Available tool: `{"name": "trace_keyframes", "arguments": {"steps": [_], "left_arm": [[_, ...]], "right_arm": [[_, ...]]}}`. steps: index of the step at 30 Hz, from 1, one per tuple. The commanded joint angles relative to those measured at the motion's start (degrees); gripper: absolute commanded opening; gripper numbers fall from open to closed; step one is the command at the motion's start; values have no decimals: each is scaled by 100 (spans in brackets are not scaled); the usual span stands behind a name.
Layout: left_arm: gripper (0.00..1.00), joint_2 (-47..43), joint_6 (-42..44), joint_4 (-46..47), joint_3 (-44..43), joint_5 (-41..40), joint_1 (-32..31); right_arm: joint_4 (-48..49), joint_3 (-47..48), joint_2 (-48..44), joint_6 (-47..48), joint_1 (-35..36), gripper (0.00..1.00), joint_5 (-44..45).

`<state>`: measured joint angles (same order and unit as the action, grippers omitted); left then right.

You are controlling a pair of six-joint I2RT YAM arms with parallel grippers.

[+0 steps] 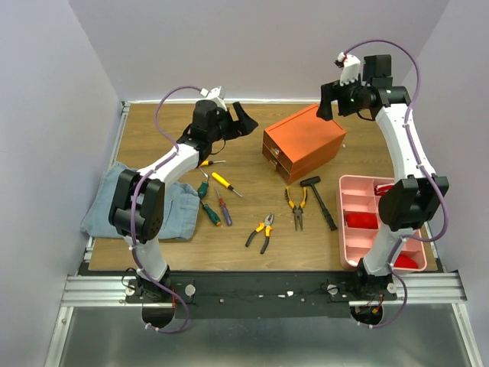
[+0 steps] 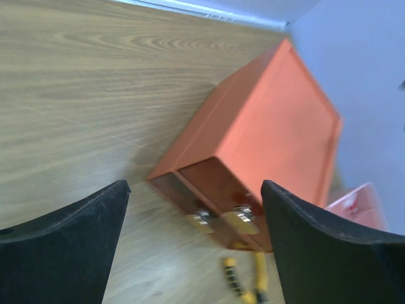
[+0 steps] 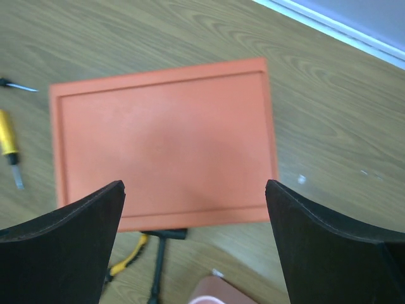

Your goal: Sort the tools into containers

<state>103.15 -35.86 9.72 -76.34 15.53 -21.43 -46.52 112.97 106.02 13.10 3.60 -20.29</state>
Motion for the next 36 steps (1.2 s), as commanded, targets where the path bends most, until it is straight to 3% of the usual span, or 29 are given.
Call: {"name": "trace_keyframes", "arguments": {"steps": [1, 3, 9, 13, 19, 29, 36], "left_arm": [[88, 336, -2030, 854, 426, 307, 113], [83, 547, -2275, 1154, 470, 625, 104], [66, 846, -2821, 2428, 962, 1435, 25], [66, 996, -2927, 3026, 1103, 1698, -80], [65, 1268, -3006, 3045, 876, 1734, -326], [62, 1620, -2646, 1562, 58, 1253, -634], [64, 1804, -2058, 6, -811, 690, -669]], "right_arm": [[-109, 742, 419, -204, 54, 99, -1466], [-77, 745, 534, -290, 62, 92, -1715], [108, 349, 552, -291, 54, 86, -1539], [135, 243, 639, -256, 62, 87, -1513], [-76, 410, 929, 140, 80, 88, -1443], [38, -38, 912, 386, 150, 89, -1047], [187, -47, 1105, 606, 326, 89, -47]]}}
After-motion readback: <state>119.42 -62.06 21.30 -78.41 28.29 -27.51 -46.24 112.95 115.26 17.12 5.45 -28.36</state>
